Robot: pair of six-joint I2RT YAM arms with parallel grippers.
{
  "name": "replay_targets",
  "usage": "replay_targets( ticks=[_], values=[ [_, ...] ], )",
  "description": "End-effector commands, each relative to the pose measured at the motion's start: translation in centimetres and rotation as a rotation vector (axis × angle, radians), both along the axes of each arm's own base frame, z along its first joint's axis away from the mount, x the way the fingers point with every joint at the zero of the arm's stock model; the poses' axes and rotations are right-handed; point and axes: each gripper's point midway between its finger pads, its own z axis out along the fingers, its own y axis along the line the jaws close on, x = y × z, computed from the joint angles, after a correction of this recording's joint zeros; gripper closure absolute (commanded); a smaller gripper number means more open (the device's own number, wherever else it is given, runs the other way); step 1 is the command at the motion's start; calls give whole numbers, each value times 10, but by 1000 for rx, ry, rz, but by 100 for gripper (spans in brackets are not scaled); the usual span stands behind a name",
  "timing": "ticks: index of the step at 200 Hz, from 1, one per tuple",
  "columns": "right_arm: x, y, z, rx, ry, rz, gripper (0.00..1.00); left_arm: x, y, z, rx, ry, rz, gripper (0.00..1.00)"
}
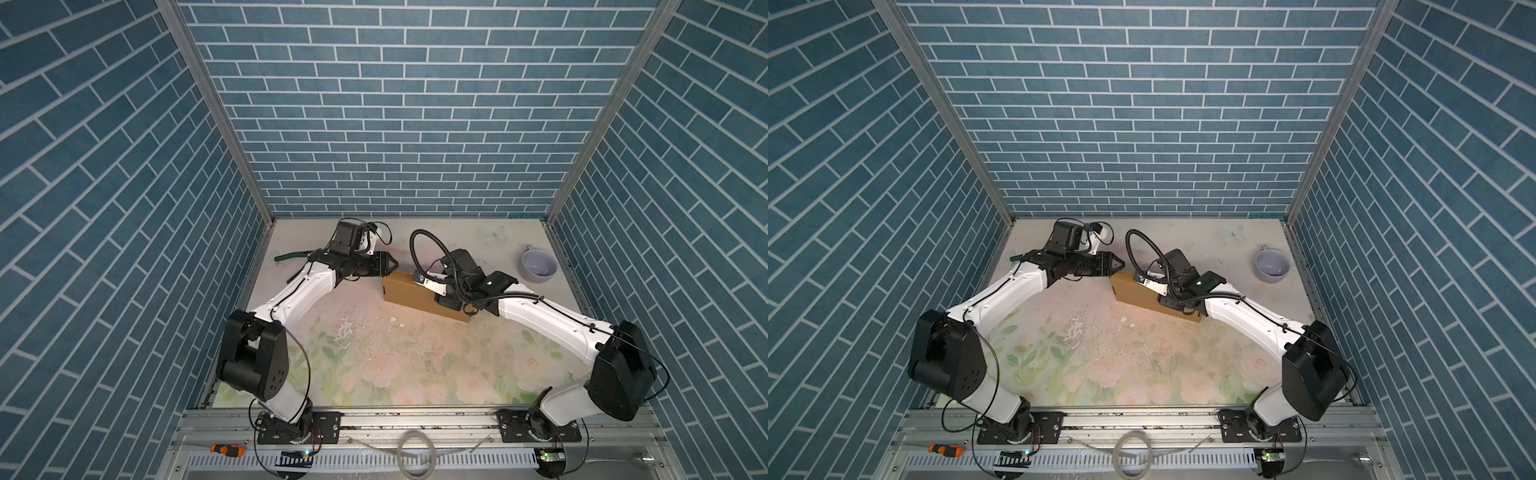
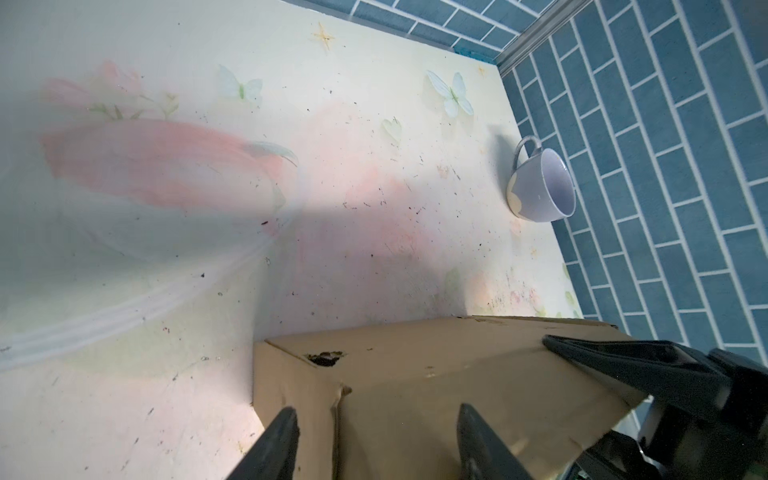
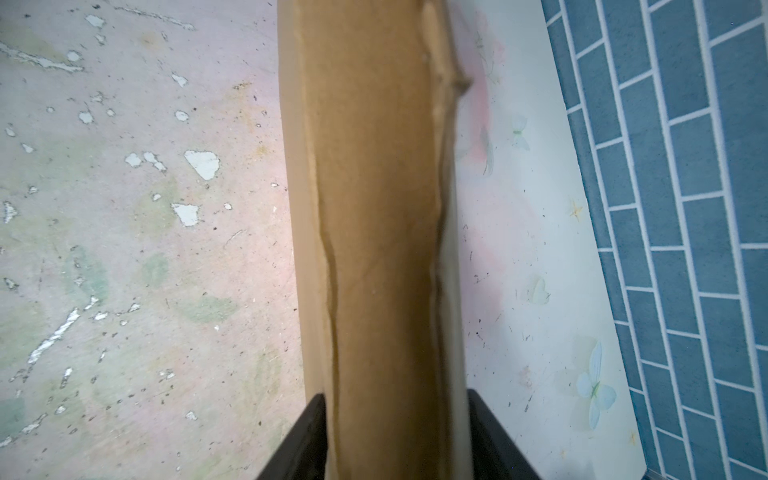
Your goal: Fold the paper box
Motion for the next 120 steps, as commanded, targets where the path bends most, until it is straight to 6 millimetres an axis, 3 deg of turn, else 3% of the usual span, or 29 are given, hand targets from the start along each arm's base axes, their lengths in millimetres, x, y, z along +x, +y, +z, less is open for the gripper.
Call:
replay_targets(
  ticks=[1, 28, 62, 75, 94, 108, 120],
  values=[
    [-13, -5, -33, -60, 117, -1, 50, -5, 8, -30, -21, 88, 46, 40],
    [-12, -4, -29, -56, 113, -3, 49, -2, 6, -42, -30, 112, 59, 43],
    [-13, -3, -28, -57, 116, 5, 49, 8, 8, -8, -18, 51, 56, 41],
    [-12, -3, -30, -58, 117, 3, 49, 8, 10, -3, 11, 48, 54, 44],
    [-13, -3, -31, -52, 119, 2, 49, 1, 12, -22, 61, 88, 41, 51],
    [-13, -3, -33, -57, 124, 3, 49, -9, 15, -44, 70, 137, 47, 65],
    [-13, -4, -33, -58, 126, 2, 49, -16, 16, -53, 60, 156, 54, 70]
  ],
)
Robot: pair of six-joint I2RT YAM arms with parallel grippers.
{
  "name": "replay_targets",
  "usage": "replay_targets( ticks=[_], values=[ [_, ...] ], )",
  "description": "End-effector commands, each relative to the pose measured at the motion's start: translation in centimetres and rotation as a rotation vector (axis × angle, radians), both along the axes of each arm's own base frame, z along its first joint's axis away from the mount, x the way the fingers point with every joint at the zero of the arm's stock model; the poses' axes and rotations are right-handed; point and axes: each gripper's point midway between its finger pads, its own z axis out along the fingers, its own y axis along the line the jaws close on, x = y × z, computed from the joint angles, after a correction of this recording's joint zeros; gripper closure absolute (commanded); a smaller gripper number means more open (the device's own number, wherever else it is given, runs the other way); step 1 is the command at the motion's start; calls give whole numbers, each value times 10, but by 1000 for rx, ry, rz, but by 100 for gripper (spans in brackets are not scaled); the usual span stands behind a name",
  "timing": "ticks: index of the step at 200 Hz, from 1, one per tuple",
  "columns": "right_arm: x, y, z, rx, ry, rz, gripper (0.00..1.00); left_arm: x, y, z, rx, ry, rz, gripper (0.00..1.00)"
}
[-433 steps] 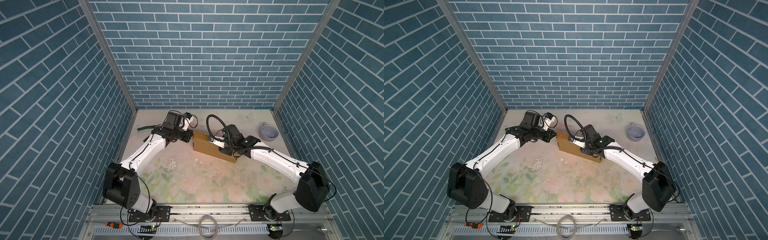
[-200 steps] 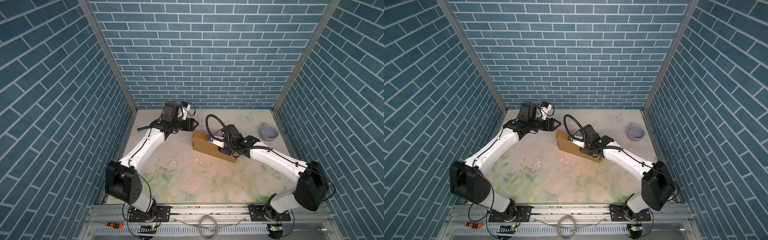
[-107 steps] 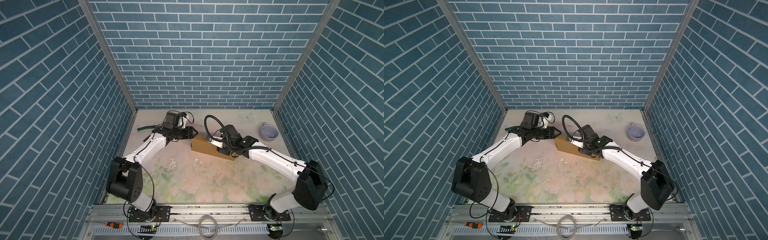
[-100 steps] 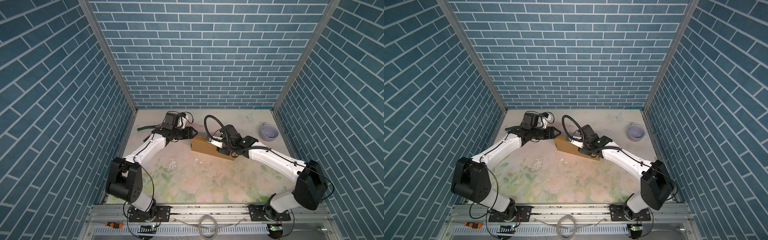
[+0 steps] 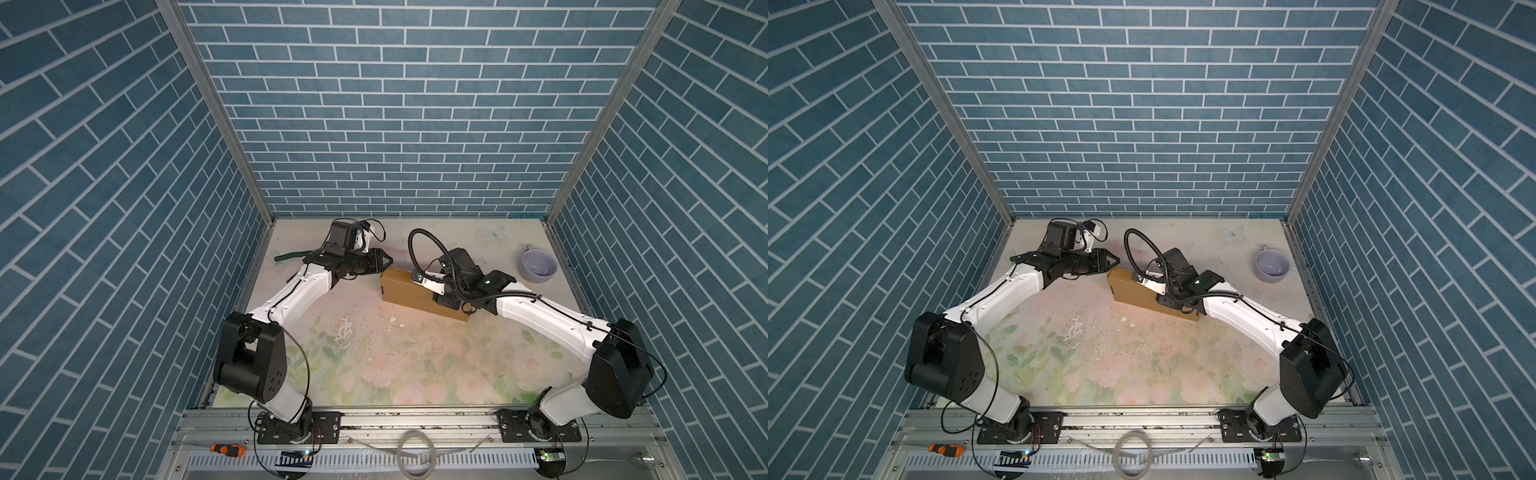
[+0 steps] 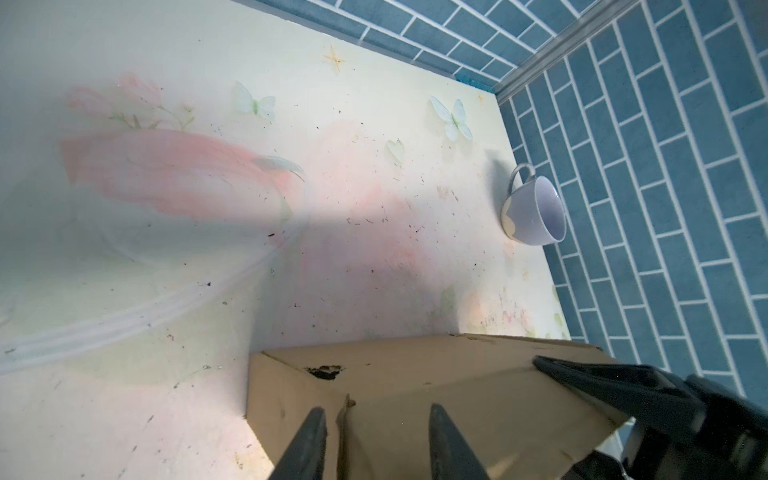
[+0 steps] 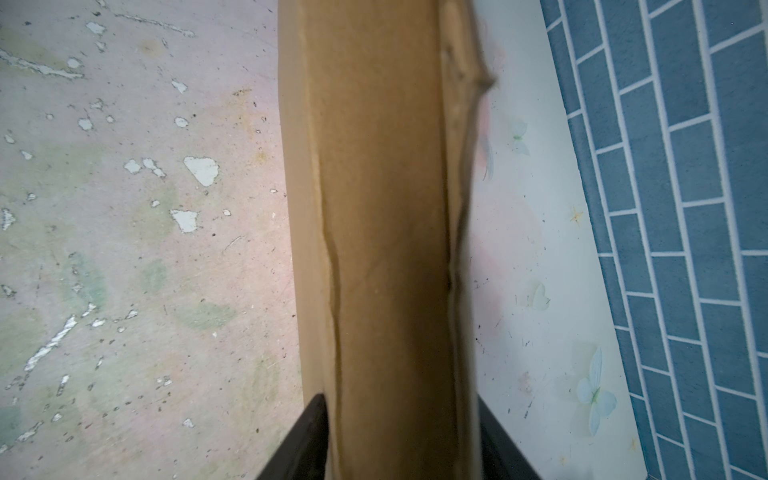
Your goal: Fold the paper box
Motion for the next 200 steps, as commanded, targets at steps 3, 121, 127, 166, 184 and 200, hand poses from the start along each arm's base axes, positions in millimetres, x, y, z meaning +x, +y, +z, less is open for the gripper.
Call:
replay_targets(
  ticks=[3, 121, 127, 166, 184, 200],
  values=[
    [-15, -7, -33, -63, 121, -3, 50, -26, 15, -56, 80, 148, 19, 70],
    [-14, -7, -28, -50, 111, -7, 45, -32, 26, -69, 109, 165, 51, 55],
    [-14, -5, -25, -36, 114, -7, 43, -32, 27, -70, 115, 161, 57, 54],
    [-15, 7, 1, 53, 125, -10, 36, -28, 29, -79, 137, 167, 62, 54],
    [-18, 12, 11, 93, 138, -4, 34, -27, 29, -82, 134, 167, 66, 54],
    [-22, 16, 15, 124, 156, 2, 32, -26, 28, -84, 124, 169, 67, 55]
  ],
)
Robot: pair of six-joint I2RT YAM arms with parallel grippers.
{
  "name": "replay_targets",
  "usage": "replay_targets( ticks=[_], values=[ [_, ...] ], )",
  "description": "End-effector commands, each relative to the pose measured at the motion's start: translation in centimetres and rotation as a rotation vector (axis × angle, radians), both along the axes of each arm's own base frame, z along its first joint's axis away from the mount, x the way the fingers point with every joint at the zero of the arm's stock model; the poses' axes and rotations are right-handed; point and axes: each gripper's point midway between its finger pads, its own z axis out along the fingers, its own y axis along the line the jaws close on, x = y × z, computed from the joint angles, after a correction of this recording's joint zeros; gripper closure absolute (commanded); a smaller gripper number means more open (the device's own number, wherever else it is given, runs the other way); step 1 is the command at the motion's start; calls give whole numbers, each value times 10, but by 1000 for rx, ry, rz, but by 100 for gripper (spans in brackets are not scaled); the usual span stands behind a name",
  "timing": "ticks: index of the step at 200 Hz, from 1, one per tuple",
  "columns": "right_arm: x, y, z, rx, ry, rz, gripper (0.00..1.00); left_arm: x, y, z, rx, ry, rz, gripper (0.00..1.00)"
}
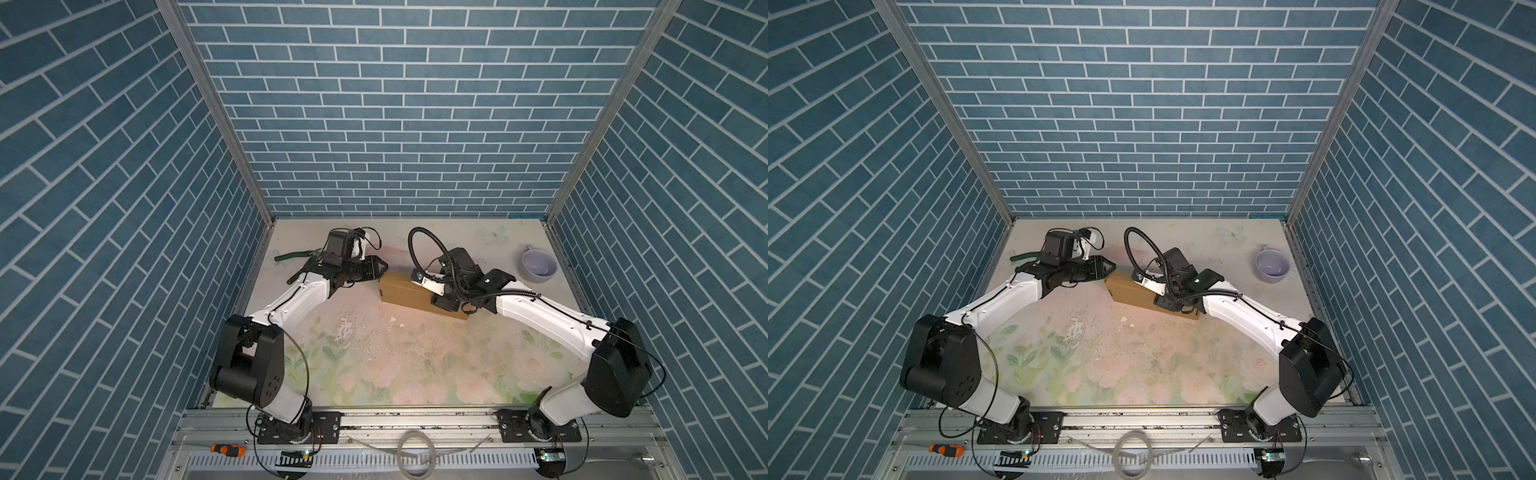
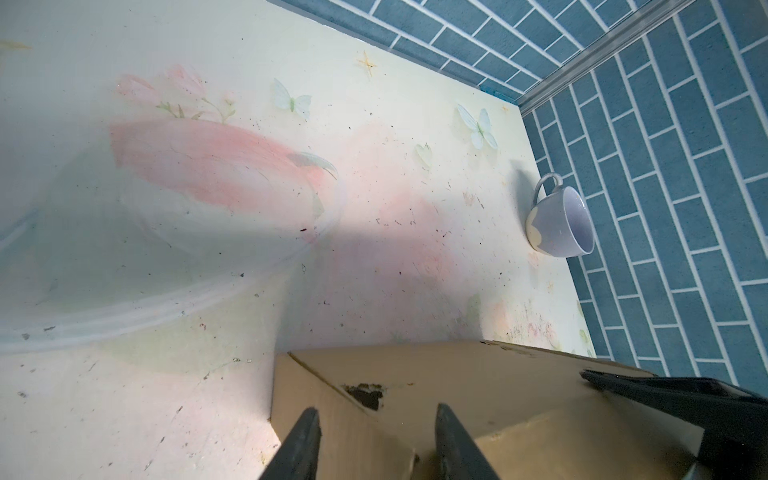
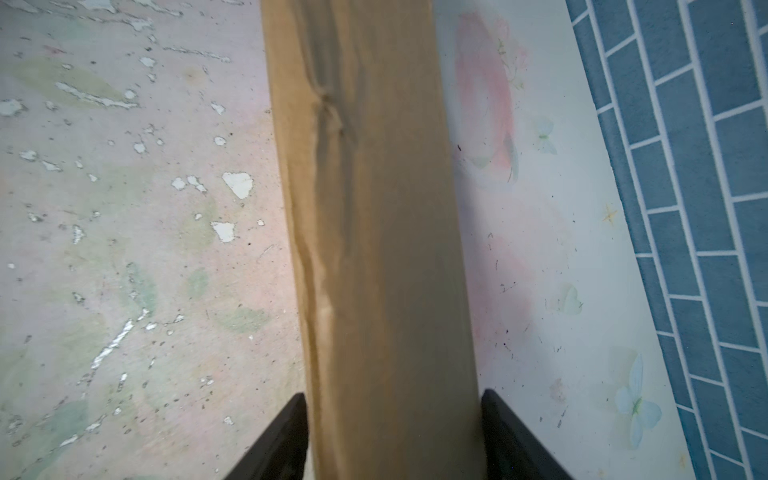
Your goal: Fold the paper box
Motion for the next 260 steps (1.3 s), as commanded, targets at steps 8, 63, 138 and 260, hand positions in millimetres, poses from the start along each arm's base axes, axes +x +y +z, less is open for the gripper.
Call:
replay_targets(
  ticks=[8, 63, 138, 260],
  values=[
    [-11, 10, 14, 82, 76, -1, 32, -26, 13, -61, 91, 189, 16, 56],
    [2, 5, -12, 0, 81, -35, 40, -19, 11, -24, 62, 125, 14, 54],
    [8, 2, -9, -2, 78, -30, 42, -31, 27, 42, -57, 34, 13, 31],
    [18, 3, -9, 51, 160, -25, 45, -17, 4, -9, -154, 124, -62, 54]
  ],
)
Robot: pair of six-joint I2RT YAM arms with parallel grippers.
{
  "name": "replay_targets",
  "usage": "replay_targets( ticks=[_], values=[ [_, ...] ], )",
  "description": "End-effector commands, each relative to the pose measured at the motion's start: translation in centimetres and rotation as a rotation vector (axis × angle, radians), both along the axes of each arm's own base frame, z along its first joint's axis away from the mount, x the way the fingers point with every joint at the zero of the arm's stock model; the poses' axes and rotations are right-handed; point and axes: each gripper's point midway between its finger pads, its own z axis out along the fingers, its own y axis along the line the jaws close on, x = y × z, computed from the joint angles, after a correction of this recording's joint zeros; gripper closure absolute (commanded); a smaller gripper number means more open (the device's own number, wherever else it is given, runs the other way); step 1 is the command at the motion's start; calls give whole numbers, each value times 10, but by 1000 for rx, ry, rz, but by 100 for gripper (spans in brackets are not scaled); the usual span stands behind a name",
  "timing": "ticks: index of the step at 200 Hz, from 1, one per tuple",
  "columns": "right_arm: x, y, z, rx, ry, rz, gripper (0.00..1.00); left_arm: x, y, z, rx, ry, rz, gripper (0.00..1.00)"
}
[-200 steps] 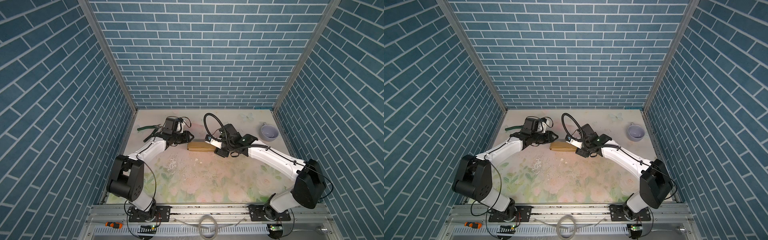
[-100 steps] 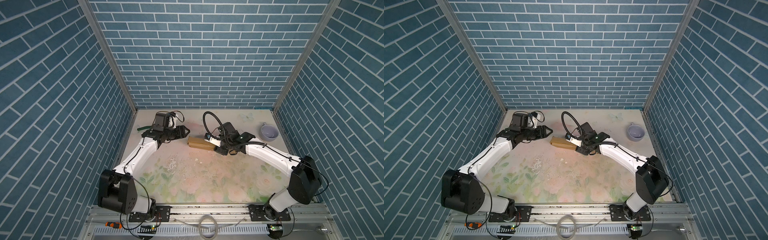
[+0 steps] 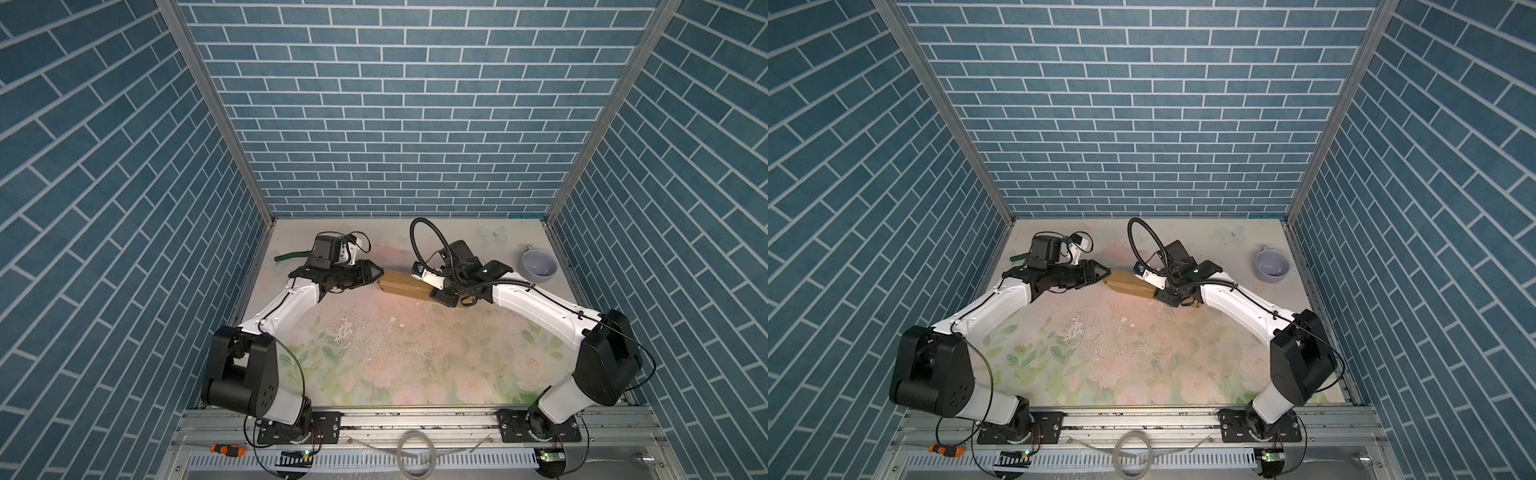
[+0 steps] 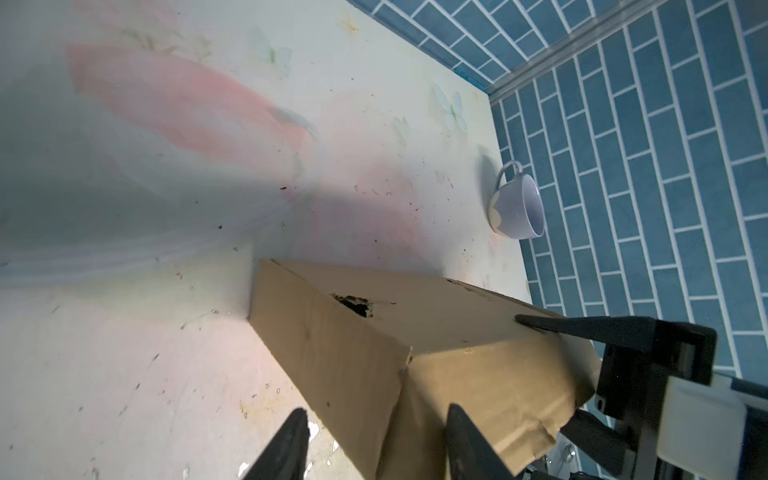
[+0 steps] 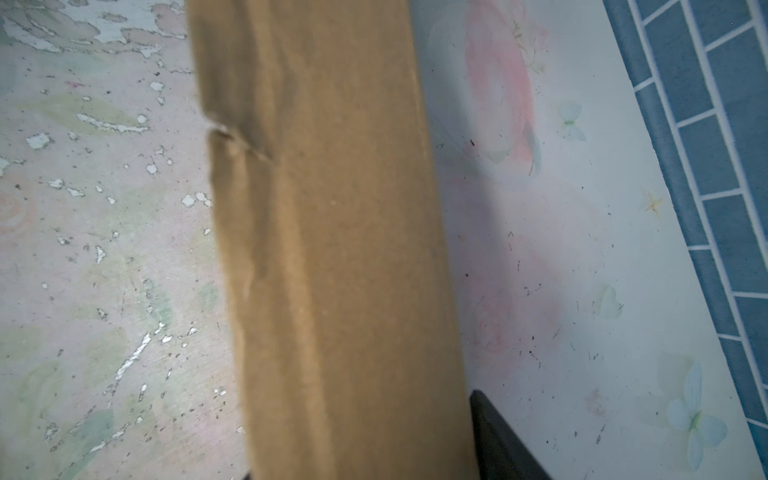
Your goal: Fold the paper box
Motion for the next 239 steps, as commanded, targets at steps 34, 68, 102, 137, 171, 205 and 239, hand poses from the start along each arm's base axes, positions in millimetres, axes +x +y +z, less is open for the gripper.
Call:
replay_targets(
  ticks=[34, 68, 102, 137, 171, 205, 239],
  values=[
    [8, -1, -13, 11, 120, -5, 46, 17, -11, -8, -43, 29, -12, 46],
    [13, -7, -23, 0, 187, 1, 46, 27, -17, -17, -50, 58, -35, 48],
    [27, -9, -29, 9, 197, -20, 41, 29, -20, -32, -57, 89, -42, 53],
    [30, -3, -20, 59, 196, -40, 36, 23, -18, -50, -54, 111, -23, 57],
    [30, 1, -4, 124, 182, -53, 32, 23, -13, -65, -19, 126, -6, 56],
    [32, -3, -13, 121, 196, -65, 34, 23, -12, -67, -22, 136, 10, 53],
    [33, -8, -24, 72, 199, -58, 37, 34, -6, -13, 34, 61, 18, 49]
  ],
)
